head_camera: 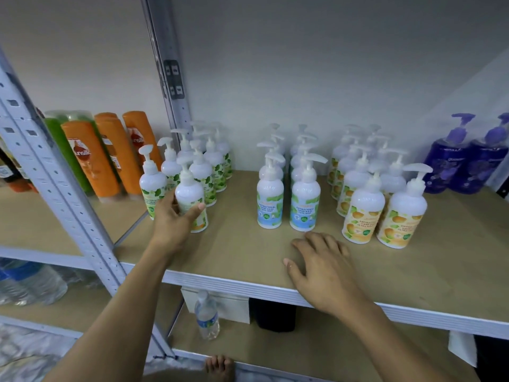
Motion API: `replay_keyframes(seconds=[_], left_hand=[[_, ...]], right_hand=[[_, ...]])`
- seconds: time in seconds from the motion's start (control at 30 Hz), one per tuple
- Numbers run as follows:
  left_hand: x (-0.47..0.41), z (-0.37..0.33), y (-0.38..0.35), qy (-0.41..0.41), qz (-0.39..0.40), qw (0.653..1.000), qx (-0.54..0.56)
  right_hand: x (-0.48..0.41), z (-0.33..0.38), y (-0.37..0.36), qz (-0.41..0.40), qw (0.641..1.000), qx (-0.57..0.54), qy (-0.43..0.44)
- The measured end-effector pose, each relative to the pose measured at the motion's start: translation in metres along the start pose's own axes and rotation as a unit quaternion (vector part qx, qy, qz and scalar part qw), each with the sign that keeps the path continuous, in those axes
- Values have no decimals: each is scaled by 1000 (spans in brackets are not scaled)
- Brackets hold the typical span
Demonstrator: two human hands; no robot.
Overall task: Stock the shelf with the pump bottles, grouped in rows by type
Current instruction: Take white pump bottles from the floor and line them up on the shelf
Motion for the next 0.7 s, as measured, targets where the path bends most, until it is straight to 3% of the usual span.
replay_keyframes(seconds=[0.2,0.47,0.7], left_hand=[[-2,9,3,14,-60,998,12],[18,12,5,102,-196,969,-109],[9,16,7,92,-177,975,-96]], right_hand=[[0,-1,0,-7,1000,11,-1],[0,0,0,2,1000,15,-6],[1,0,0,4,1000,10,-12]])
Point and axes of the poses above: each hand's wrist, its own x-axis away from the middle knuckle, its own y-axis out of the back of the hand, z = x × y, the point moved 7 cm from there along -x, towards the middle knuckle, and after that the axes turned 9 degrees about y, right-handed, at the moved point
